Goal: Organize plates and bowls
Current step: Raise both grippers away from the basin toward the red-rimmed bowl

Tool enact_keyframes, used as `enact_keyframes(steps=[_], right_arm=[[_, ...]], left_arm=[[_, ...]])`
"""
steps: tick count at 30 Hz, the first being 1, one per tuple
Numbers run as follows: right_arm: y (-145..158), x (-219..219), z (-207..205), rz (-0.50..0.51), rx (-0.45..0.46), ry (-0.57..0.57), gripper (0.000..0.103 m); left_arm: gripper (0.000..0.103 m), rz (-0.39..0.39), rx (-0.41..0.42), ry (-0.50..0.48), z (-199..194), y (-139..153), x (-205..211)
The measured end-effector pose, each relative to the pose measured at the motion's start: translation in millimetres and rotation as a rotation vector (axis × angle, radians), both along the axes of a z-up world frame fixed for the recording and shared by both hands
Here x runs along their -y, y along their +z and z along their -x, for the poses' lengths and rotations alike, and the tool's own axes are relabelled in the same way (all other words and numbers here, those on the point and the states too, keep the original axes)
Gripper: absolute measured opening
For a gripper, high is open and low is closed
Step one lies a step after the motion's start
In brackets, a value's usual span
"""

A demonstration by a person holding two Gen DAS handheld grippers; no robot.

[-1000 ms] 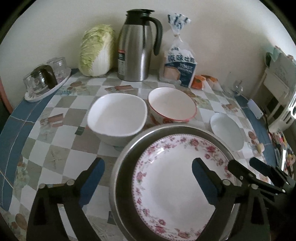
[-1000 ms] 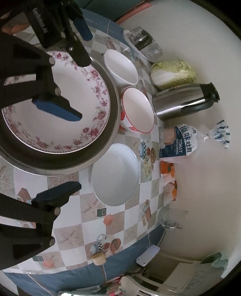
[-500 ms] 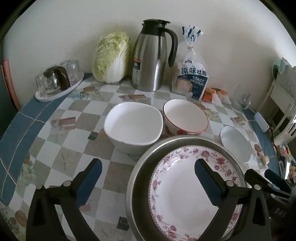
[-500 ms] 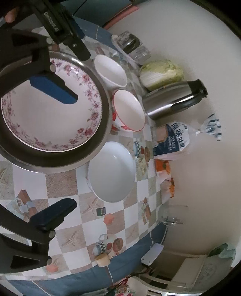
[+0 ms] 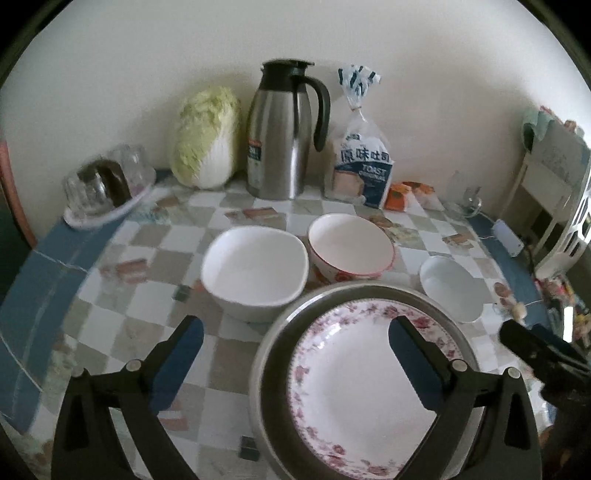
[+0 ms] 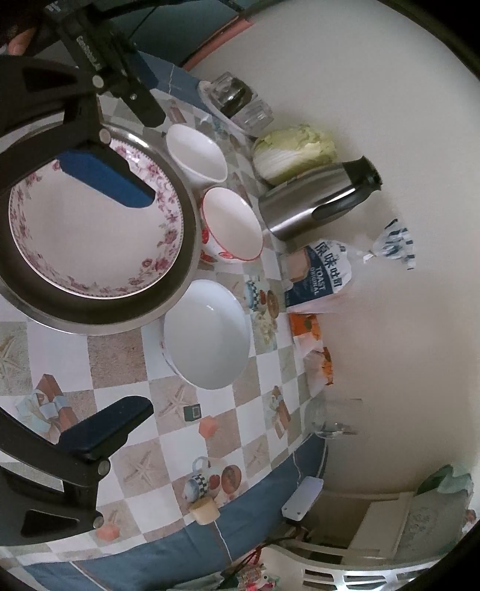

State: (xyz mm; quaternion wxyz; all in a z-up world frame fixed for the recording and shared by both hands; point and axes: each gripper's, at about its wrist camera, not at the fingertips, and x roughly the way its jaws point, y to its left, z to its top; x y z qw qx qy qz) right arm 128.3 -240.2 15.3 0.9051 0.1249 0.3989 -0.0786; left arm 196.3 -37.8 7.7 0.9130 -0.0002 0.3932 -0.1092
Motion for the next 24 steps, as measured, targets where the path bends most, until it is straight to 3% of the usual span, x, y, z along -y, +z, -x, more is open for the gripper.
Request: enact_keyframes(steps=[5, 13, 18, 24], right_arm=[[18, -2, 9, 0.038, 0.043, -0.011, 0.103], [64, 18, 39, 0.077, 0.08, -0.1, 0.103], [99, 36, 67, 0.171, 0.084, -0.152, 0.103], [171, 55, 80, 0.219, 0.171, -0.17, 0.103]], left_arm=[[0.1, -0.133, 0.088, 0.014, 9, 10, 4], [0.1, -0.13, 0.132, 0.01, 18, 36, 3], [0.1, -0.142, 0.129, 0.009, 23, 47, 3], [0.1, -0.156, 0.124, -0.02, 22, 80, 8]])
